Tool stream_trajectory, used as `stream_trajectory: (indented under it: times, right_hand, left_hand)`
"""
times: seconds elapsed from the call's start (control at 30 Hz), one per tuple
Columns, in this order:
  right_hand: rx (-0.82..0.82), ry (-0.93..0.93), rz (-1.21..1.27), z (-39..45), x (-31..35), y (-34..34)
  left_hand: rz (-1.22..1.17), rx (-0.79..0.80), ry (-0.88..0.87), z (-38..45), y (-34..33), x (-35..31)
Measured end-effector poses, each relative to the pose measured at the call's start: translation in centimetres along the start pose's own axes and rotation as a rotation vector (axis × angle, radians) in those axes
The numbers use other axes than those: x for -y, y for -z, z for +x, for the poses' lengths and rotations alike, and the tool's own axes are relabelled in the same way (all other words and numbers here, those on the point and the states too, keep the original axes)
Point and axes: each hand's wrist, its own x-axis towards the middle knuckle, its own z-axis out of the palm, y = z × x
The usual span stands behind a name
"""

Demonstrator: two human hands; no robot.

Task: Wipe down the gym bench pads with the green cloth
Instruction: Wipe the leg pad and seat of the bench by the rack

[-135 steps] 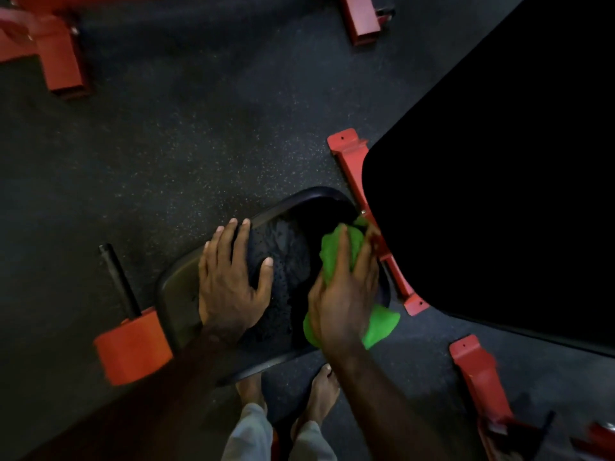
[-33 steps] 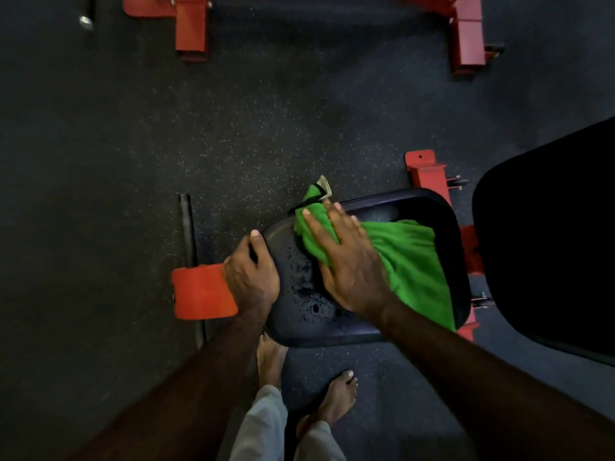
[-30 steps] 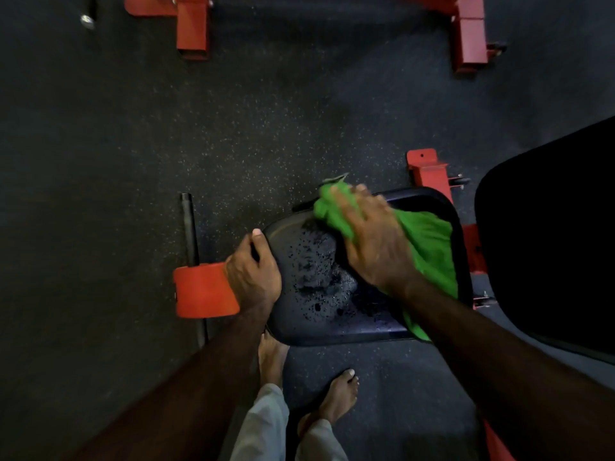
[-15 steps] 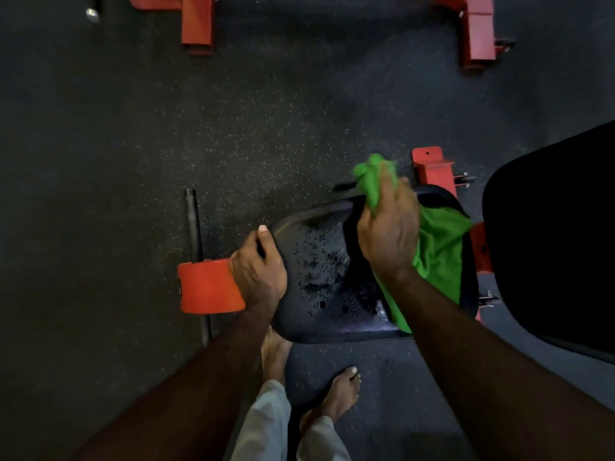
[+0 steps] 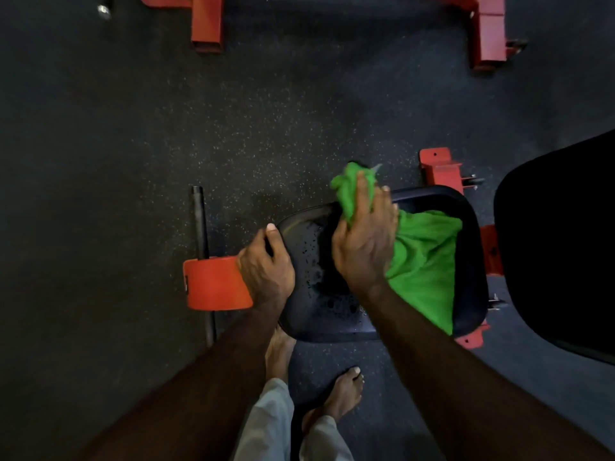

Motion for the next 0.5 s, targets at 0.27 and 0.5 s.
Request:
stream_trajectory:
  times: [0.27, 0.5]
  right_hand:
    - [0.237, 0.407, -0.021, 1.6, -2.6, 0.7]
    - [0.210, 0.398, -0.009, -3.2, 1.5, -0.4]
  left_hand:
    - [-0.038, 0.005, 0.017, -0.2, 0.4, -0.6]
    - [-0.062, 0.000, 0.015, -0.2, 0.5, -0.6]
